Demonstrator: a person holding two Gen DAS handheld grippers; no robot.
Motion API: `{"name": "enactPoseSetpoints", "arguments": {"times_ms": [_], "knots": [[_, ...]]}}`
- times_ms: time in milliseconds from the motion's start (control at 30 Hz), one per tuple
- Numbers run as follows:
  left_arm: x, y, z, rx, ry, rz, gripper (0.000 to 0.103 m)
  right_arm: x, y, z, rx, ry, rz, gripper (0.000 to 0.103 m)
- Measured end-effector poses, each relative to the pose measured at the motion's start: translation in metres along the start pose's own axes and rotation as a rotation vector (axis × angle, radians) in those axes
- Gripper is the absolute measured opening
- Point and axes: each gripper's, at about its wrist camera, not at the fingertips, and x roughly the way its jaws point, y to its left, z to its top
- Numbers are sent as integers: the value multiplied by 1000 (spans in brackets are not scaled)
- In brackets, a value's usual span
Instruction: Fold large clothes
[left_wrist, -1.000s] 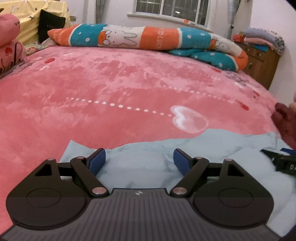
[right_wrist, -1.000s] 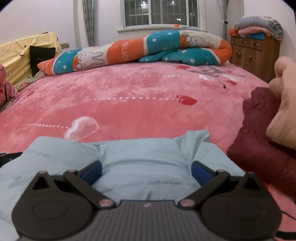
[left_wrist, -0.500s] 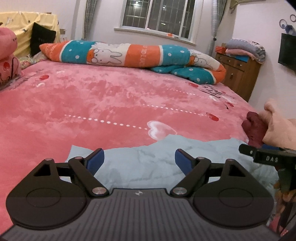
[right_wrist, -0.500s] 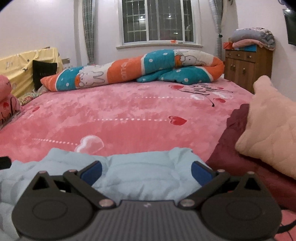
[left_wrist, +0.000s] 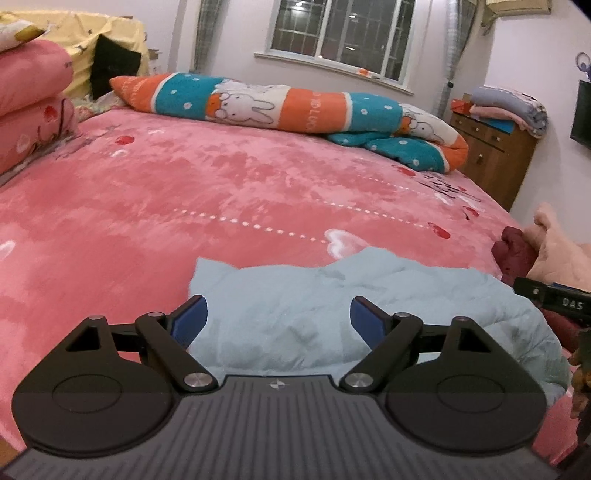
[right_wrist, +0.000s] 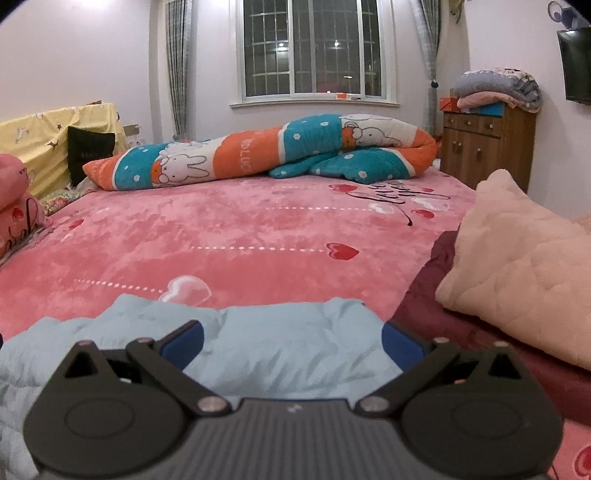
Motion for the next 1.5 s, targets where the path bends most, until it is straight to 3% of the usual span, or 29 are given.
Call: {"name": "enactPoseSetpoints", "arguments": {"times_ms": [367, 533, 667, 867, 1033, 1300, 1500], "knots": [[-2, 26, -17, -115, 68, 9, 103, -20, -4, -11, -16, 13, -24, 102], [0, 33, -23, -187, 89, -46, 103, -24, -15, -16, -21, 33, -34, 102], [4, 35, -24, -231, 98, -89, 103, -23, -42, -23, 64, 64, -23, 102], [14, 35, -27, -246, 109, -138, 103, -9, -91, -36, 278, 130, 69, 102], [25, 35, -28, -239, 126, -132, 103, 1, -111, -44, 401, 173, 136, 102], [48, 32, -33, -197, 160, -124, 103, 26, -109, -51, 442, 259, 231, 102], [54, 28, -34, -169, 163, -130, 103, 39, -108, -55, 454, 264, 257, 103]]}}
